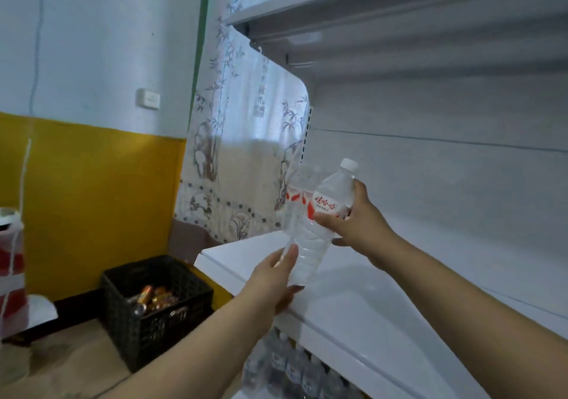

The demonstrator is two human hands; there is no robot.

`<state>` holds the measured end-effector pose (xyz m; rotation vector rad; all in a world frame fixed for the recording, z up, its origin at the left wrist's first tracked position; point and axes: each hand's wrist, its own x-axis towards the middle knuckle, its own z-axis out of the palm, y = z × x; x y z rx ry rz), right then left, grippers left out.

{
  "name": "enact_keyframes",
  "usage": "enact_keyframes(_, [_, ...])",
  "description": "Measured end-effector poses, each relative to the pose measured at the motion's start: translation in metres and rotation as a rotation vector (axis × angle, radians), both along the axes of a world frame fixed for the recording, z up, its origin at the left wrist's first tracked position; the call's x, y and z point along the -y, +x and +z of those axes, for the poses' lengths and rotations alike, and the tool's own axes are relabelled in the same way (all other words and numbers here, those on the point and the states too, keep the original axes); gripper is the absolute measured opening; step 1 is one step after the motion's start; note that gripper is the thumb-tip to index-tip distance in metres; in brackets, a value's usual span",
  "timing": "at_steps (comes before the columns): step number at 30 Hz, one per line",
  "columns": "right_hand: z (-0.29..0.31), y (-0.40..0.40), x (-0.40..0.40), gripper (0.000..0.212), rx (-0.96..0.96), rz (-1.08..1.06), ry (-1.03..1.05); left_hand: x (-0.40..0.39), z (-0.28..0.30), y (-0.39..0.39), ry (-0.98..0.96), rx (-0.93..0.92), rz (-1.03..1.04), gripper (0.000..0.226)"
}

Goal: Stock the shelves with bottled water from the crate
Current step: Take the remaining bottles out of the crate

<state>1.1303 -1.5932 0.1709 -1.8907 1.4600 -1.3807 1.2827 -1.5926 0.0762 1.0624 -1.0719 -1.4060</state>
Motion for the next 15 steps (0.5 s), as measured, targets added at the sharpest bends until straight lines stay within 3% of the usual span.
enact_keyframes(2, [-0.001,-0.012,0.023,0.093,-0.074,-0.081,-0.072,0.031,0.0,-0.013,-0.133,0.383,0.109,0.041])
enact_keyframes(4, [-0.005,-0.021,0.047,0.091,-0.153,-0.138,-0.108,0.06,0.001,-0.021,-0.319,0.895,0.159,0.046])
enact_keyframes(6, [-0.014,-0.029,0.074,0.087,-0.212,-0.166,-0.111,0.088,0.0,-0.029,-0.434,1.193,0.107,0.054])
enact_keyframes(10, [-0.025,-0.046,0.132,0.078,-0.171,-0.235,-0.027,0.149,-0.023,-0.042,-0.391,1.375,-0.056,0.079])
enact_keyframes(15, [-0.024,-0.057,0.197,0.082,-0.158,-0.283,-0.014,0.217,-0.036,-0.053,-0.462,1.447,0.092,0.08])
